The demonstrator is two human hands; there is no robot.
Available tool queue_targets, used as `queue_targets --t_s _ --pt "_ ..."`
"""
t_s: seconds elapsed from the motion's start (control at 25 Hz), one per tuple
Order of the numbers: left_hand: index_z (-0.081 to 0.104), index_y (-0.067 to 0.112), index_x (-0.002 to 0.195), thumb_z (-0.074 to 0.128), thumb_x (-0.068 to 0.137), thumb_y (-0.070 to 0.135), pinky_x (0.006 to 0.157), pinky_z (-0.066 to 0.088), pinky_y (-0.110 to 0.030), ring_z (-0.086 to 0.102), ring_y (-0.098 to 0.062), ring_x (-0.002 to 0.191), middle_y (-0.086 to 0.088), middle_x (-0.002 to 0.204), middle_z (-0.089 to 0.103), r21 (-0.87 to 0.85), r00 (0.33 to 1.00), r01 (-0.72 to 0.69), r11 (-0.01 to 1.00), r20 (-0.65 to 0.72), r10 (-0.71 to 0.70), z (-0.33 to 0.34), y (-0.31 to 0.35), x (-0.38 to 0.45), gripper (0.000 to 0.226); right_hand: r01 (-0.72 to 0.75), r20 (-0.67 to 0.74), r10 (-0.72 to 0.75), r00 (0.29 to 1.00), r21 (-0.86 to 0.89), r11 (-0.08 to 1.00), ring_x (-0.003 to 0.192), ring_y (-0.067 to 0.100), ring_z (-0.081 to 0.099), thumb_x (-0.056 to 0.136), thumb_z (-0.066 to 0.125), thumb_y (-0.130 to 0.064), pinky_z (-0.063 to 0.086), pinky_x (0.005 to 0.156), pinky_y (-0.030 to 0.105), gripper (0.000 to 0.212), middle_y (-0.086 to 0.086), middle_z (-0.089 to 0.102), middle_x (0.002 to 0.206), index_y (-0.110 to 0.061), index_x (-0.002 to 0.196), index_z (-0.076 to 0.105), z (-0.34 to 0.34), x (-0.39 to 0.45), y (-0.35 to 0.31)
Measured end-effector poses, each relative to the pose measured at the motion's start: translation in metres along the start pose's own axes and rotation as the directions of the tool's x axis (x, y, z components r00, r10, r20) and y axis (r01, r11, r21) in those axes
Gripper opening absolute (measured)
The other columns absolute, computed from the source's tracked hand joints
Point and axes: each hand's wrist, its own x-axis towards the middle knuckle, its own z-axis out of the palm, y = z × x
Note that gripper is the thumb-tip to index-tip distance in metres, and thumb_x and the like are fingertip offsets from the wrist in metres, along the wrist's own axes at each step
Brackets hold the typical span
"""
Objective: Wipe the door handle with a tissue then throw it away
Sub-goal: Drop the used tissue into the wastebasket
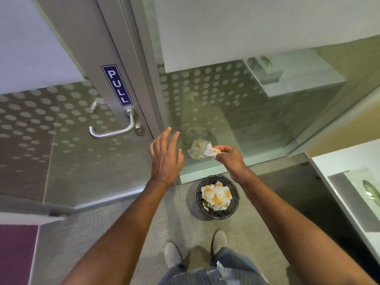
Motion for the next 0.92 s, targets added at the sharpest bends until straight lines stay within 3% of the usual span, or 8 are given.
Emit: queue_targets --t_s 0.08,0.2,0.36,0.52,0.76,0.92 --pt "0.052 0.014 0.148 0.069 0.093 0.020 0.114 0.037 -0.055 0.042 -0.032 0.141 -0.013 0.159 0.041 -0.023 0.993 0.028 0.999 0.119 -0.025 0.027 0.021 -0.011 0.057 -0.010 -0.017 0.009 1.000 -0.066 0.998 0.091 0.021 0.063 0.088 0.065 0.008 0.052 0.083 0.032 0.023 0.013 0.073 0.100 -0.003 0.107 0.073 -0.022 0.008 0.018" --pt "0.050 0.015 0.149 0.067 0.095 0.020 0.116 0.038 -0.053 0.041 -0.032 0.142 -0.012 0.161 0.039 -0.021 0.961 0.058 0.998 0.273 -0.050 0.066 0.043 -0.025 0.058 -0.023 -0.049 0.013 0.999 -0.201 0.979 0.086 0.024 0.067 0.090 0.067 0.002 0.057 0.088 0.047 0.019 0.017 0.076 0.102 -0.005 0.105 0.076 -0.052 0.022 0.046" --pt "0.045 0.016 0.154 0.062 0.099 0.022 0.122 0.032 -0.050 0.033 -0.031 0.149 -0.009 0.167 0.031 0.014 0.904 0.099 0.995 0.417 -0.096 0.106 0.058 -0.039 0.057 0.009 -0.076 -0.047 0.996 -0.440 0.898 0.087 0.022 0.068 0.090 0.073 -0.015 0.055 0.081 0.039 0.008 0.004 0.073 0.095 -0.013 0.097 0.071 -0.077 0.035 0.082" --pt "0.042 0.016 0.155 0.057 0.103 0.025 0.124 0.029 -0.048 0.029 -0.030 0.152 -0.008 0.169 0.026 0.048 0.859 0.123 0.991 0.494 -0.131 0.139 0.066 -0.051 0.055 -0.072 -0.080 0.034 0.996 -0.542 0.837 0.095 0.023 0.071 0.091 0.070 -0.020 0.056 0.085 0.039 0.006 -0.002 0.076 0.097 -0.023 0.087 0.067 -0.088 0.050 0.110" --pt "0.041 0.015 0.155 0.056 0.105 0.026 0.125 0.028 -0.047 0.030 -0.030 0.152 -0.009 0.169 0.027 0.071 0.827 0.156 0.985 0.537 -0.169 0.164 0.072 -0.059 0.054 -0.215 -0.111 0.184 0.977 -0.483 0.849 0.108 0.030 0.070 0.096 0.062 -0.015 0.055 0.096 0.043 0.014 0.011 0.075 0.114 -0.011 0.107 0.071 -0.106 0.066 0.136" --pt "0.037 0.016 0.157 0.055 0.106 0.027 0.128 0.023 -0.046 0.026 -0.029 0.154 -0.008 0.170 0.024 0.089 0.804 0.173 0.981 0.562 -0.193 0.168 0.074 -0.063 0.056 -0.155 -0.046 0.157 0.987 -0.569 0.807 0.108 0.030 0.068 0.099 0.058 -0.011 0.054 0.096 0.042 0.015 0.010 0.074 0.115 -0.013 0.106 0.071 -0.113 0.063 0.141"
